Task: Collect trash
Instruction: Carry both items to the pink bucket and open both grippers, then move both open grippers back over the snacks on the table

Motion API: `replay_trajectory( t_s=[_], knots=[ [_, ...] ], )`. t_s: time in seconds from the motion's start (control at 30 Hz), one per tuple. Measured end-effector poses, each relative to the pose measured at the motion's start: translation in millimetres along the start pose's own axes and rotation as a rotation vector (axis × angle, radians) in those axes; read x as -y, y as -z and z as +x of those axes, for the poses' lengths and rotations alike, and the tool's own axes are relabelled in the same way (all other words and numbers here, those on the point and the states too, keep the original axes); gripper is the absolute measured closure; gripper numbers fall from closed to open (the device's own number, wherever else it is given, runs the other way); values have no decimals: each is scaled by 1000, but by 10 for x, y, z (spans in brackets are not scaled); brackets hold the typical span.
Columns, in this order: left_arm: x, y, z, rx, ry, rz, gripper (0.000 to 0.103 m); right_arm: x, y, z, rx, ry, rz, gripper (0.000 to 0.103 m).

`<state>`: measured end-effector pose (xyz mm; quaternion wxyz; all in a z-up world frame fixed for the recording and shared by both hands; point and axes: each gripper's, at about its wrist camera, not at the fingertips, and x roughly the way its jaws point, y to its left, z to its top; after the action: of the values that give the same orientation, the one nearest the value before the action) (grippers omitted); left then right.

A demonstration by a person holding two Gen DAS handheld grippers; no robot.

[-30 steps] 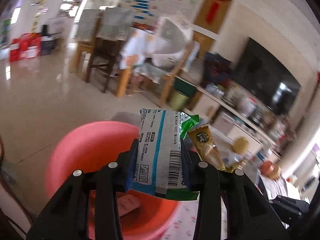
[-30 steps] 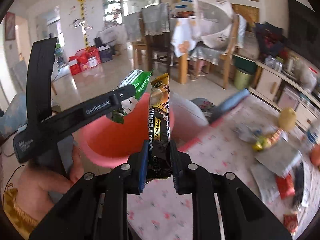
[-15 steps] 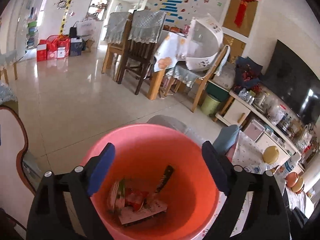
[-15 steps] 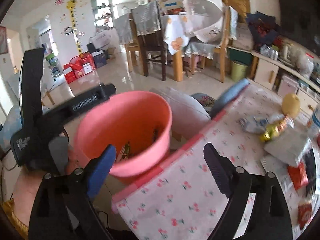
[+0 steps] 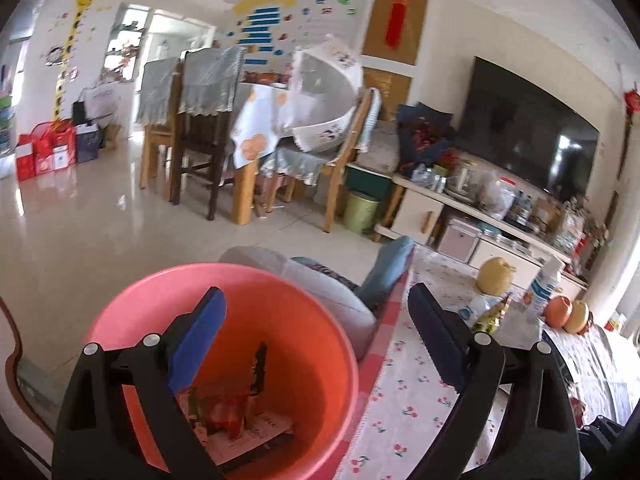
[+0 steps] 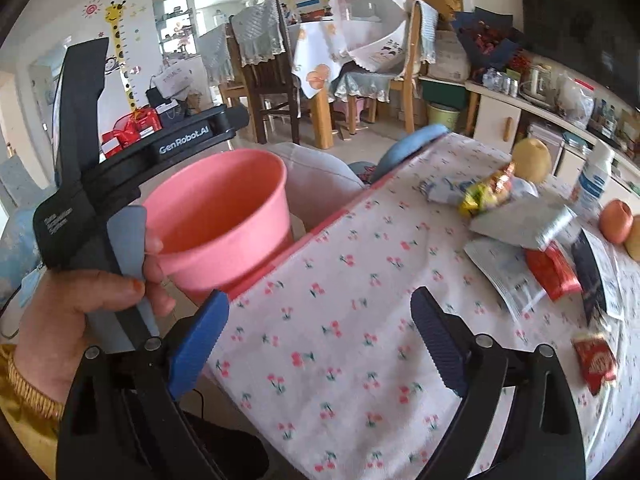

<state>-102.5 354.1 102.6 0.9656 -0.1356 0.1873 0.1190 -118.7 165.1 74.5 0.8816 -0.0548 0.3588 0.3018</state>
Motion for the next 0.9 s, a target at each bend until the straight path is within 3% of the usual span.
replay_trajectory(
  t_s=[0.17, 0.63, 0.9],
  knots=[
    [131, 59, 35, -8, 54, 11, 10, 113, 114, -148, 15, 11, 38, 10],
    [620, 168, 129, -91, 44, 160, 10, 466, 391, -409, 37, 33, 129, 9],
    [906, 251, 91, -92, 103, 211, 10, 676, 462, -551, 54, 35, 176, 9]
  ],
)
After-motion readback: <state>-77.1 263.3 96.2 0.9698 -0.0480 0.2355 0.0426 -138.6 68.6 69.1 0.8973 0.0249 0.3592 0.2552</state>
